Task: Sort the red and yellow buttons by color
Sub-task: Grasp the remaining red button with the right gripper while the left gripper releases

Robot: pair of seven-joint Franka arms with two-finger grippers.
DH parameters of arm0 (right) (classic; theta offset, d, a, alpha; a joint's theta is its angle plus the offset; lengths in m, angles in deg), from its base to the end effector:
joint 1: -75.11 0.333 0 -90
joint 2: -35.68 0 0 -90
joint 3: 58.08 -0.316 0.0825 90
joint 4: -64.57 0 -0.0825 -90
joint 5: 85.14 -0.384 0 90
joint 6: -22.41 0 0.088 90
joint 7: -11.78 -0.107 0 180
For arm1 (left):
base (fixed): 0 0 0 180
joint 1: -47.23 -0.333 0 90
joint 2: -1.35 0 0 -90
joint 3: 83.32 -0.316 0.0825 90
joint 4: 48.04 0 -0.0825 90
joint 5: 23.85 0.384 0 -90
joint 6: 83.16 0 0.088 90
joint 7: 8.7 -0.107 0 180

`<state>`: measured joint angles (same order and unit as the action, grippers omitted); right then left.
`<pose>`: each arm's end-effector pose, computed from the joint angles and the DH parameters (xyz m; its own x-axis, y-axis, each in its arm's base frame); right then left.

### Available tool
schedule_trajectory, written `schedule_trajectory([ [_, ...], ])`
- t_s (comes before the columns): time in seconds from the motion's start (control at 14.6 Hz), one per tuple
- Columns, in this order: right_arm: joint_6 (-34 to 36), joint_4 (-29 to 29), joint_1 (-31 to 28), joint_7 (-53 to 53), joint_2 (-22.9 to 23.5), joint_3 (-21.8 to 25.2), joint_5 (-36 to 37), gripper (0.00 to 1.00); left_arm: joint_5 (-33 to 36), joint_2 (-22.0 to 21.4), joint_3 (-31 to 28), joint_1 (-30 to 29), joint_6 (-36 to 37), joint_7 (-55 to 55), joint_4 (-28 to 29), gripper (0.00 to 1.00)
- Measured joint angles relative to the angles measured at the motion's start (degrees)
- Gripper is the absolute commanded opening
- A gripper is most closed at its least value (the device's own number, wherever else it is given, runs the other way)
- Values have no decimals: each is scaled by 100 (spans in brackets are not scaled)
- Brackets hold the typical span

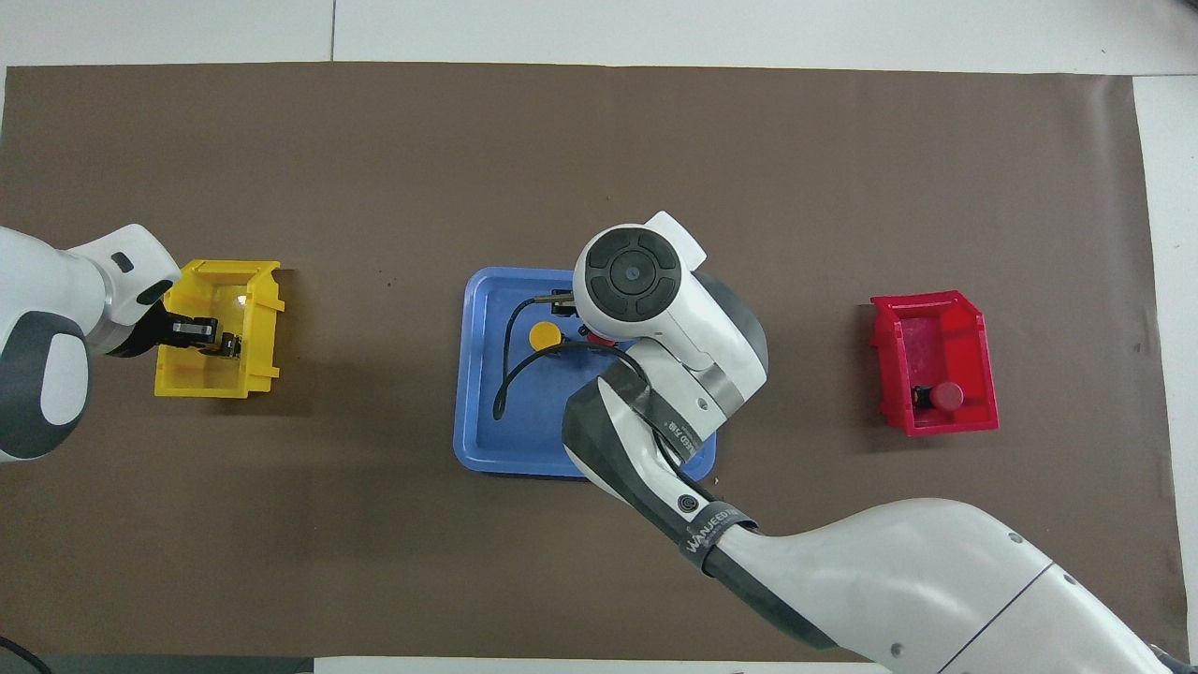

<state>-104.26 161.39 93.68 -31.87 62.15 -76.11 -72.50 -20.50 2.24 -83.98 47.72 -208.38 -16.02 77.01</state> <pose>0.5599 0.3778 0.3485 0.9949 -0.0362 0.0944 -0.0342 -0.9992 -0.0225 0.5334 0.0037 0.3810 0.9873 -0.1577 -0.0193 -0.1584 -0.9863 -0.0454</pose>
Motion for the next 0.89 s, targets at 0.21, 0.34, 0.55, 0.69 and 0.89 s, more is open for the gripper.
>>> schedule_trajectory([
  [0.21, 0, 53, 84, -2, -32, -1, 0, 68, 0, 0, 1, -97, -195, -88, 178, 1],
  [0.34, 0, 111, 101, -3, -50, -1, 0, 67, 0, 0, 49, -83, -233, -73, 205, 1],
  [0.55, 0, 141, 102, -3, -57, 0, 0, 64, 0, -1, 112, -49, -240, -64, 206, 1],
  [0.69, 1, 159, 126, -3, -64, 0, 0, 59, 0, -2, 115, -40, -242, -64, 208, 1],
  [0.89, 1, 185, 150, -3, -75, -1, 0, 56, 0, -2, 108, -42, -264, -64, 211, 2],
])
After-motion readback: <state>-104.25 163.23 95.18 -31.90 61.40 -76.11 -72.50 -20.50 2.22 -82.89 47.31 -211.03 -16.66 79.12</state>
